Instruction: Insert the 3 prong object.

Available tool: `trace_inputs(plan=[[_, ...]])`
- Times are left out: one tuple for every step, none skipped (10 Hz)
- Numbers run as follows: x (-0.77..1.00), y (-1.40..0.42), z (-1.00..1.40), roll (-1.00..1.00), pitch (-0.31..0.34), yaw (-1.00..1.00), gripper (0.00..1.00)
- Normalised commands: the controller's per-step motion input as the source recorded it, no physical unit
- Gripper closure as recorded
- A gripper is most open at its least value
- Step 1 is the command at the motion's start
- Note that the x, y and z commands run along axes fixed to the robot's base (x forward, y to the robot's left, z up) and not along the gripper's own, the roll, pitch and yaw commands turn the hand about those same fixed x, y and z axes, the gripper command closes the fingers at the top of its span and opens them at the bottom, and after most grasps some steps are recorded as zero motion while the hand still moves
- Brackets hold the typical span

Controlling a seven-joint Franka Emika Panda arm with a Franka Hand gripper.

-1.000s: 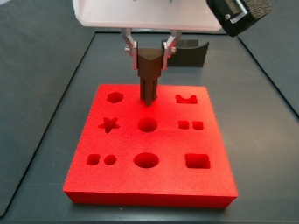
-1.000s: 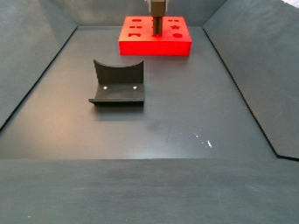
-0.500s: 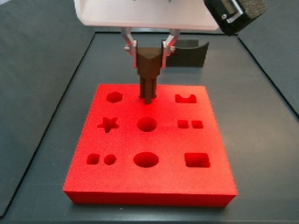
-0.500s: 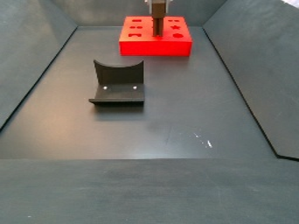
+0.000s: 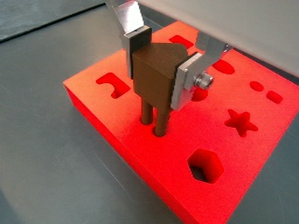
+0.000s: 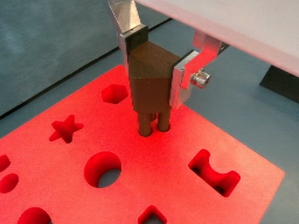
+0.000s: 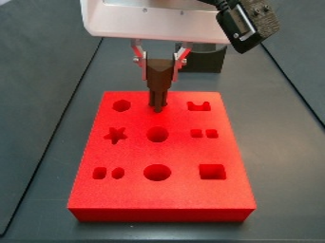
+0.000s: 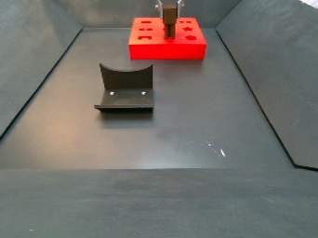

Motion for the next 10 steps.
trace_inputs(plan=[[0.12, 0.0, -0.52, -0.06, -0.086, -0.02, 1.0], [0.02, 0.0, -0.7, -0.07, -0.153, -0.09, 1.0], [0.01, 0.0, -0.84, -0.01, -0.141, -0.15, 1.0], [0.03, 0.0, -0.82, 0.0, -0.131, -0.19, 1.0], [0.06, -0.06, -0.69, 0.04, -0.07, -0.23, 1.0], [0.03, -0.11, -0.73, 0.05, -0.036, -0.32, 1.0], [0.0, -0.1, -0.84, 0.03, -0.046, -0.35, 1.0], [0.0, -0.13, -0.84, 0.04, -0.059, -0.35, 1.0], [0.02, -0.13, -0.57, 0.08, 0.0, -0.31, 1.0], [0.0, 0.0, 0.0, 0.0, 0.0, 0.0, 1.0]])
